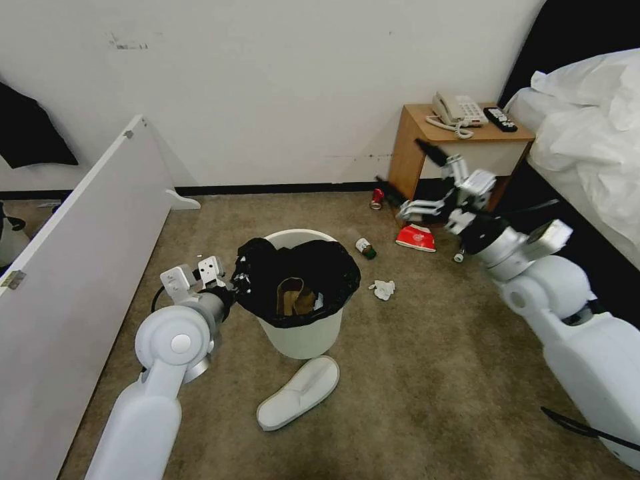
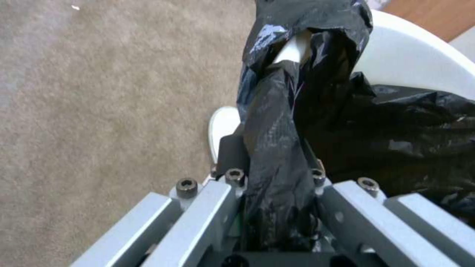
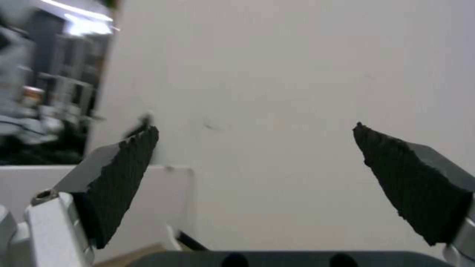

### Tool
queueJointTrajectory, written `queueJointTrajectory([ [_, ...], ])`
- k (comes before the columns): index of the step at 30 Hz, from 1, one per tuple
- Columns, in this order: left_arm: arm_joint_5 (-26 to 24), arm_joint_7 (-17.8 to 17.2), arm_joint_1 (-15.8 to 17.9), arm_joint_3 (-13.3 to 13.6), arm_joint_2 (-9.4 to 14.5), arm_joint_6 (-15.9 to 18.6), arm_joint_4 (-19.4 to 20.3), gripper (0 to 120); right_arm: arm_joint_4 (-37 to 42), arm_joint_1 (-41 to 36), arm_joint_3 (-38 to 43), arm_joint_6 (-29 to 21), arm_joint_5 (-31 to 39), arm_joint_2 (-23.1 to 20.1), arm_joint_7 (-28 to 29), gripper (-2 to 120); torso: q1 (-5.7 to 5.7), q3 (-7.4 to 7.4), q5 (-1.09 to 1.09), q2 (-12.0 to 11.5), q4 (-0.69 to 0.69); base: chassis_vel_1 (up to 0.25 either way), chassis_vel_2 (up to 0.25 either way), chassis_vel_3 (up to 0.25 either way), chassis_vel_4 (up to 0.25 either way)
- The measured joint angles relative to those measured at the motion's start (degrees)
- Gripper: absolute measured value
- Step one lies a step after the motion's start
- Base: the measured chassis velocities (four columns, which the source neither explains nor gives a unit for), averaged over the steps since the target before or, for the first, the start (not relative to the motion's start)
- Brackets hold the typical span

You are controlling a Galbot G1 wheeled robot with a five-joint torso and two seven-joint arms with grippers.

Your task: Pick up the trash bin, then pick up the garbage from the floor and place it into the trash bin.

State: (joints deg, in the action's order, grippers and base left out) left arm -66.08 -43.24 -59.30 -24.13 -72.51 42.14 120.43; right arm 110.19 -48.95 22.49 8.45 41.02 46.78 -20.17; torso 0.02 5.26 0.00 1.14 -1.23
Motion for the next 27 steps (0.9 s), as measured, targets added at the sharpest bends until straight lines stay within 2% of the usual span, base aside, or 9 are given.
queueJointTrajectory([
  [3, 0.1, 0.0, -0.1, -0.6, 0.2, 0.0, 0.6, 5, -0.8, -1.3, 1.4, -2.7, -0.6, 0.0, 1.8, 100, 0.0, 0.0, 0.0, 0.0, -0.01, 0.0, 0.0, 0.0, 0.0],
  [5, 0.0, 0.0, -0.2, -1.2, 0.5, 0.0, 1.2, 5, -1.9, -2.8, 2.0, -8.8, -5.3, 0.0, 5.5, 100, 0.0, 0.0, 0.0, 0.0, 0.0, 0.0, 0.0, 0.0, 0.0],
  [9, -0.1, -0.1, -0.2, -1.7, 0.6, 0.0, 1.5, 5, -3.0, -3.9, 1.4, -12.9, -8.1, -0.1, 7.7, 100, 0.0, 0.0, 0.01, 0.0, 0.0, 0.0, 0.0, 0.0, 0.0],
  [10, -0.4, -0.1, -0.2, -2.0, 0.6, 0.0, 1.7, 5, -3.5, -4.6, -0.2, -16.5, -9.3, -0.4, 9.9, 100, 0.0, 0.0, 0.01, 0.0, 0.0, 0.0, 0.0, 0.0, 0.0],
  [11, -0.4, -0.1, -0.2, -2.0, 0.6, 0.0, 1.7, 5, -3.5, -4.6, -0.2, -16.5, -9.3, -0.4, 9.9, 100, 0.0, 0.0, 0.01, 0.0, 0.0, 0.0, 0.0, 0.0, 0.0],
  [13, -0.7, -0.2, -0.2, -2.3, 0.7, 0.0, 2.1, 5, -4.3, -5.2, -3.8, -19.7, -10.2, -0.9, 11.3, 100, 0.0, 0.0, 0.0, 0.0, 0.0, 0.0, 0.0, 0.0, 0.0],
  [17, -0.9, -0.2, -0.3, -2.5, 0.8, 0.0, 2.3, 5, -5.0, -5.3, -7.2, -21.4, -11.1, -0.8, 12.2, 100, 0.0, 0.01, 0.0, 0.0, 0.0, 0.0, 0.0, 0.0, 0.0],
  [21, -1.3, -0.3, -0.5, -2.9, 1.1, 0.0, 2.6, 5, -6.2, -5.0, -12.8, -26.6, -11.6, 0.4, 17.6, 100, 0.0, 0.01, 0.0, 0.0, 0.01, 0.0, 0.0, 0.0, 0.0],
  [27, -1.5, -0.3, -0.6, -3.0, 1.1, 0.0, 2.8, 5, -7.5, -5.2, -16.8, -28.4, -12.4, 0.5, 18.8, 100, 0.0, 0.01, 0.0, 0.0, 0.0, 0.0, 0.0, 0.0, 0.0],
])
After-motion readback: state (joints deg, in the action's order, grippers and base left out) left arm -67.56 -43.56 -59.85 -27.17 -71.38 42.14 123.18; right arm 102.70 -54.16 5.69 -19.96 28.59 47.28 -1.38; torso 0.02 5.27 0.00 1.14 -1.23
